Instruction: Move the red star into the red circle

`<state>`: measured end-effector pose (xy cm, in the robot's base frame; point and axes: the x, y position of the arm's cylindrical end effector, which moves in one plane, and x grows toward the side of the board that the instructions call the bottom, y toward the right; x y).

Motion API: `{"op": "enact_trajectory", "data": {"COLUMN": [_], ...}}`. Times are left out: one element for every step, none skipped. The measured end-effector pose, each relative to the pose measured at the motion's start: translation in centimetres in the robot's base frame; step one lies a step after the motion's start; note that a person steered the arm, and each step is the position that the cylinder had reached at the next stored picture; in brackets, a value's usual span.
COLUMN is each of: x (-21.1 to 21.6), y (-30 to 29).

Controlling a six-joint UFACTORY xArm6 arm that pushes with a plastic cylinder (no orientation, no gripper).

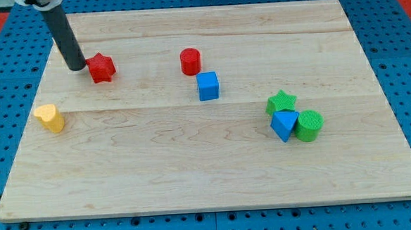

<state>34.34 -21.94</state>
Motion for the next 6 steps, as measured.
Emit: {"op": "enact_trajectory", "data": {"x": [0.1,0.6,1.2,1.2,1.3,1.5], "y": [0.7,0.3,0.9,5.7,9.5,10.8]}}
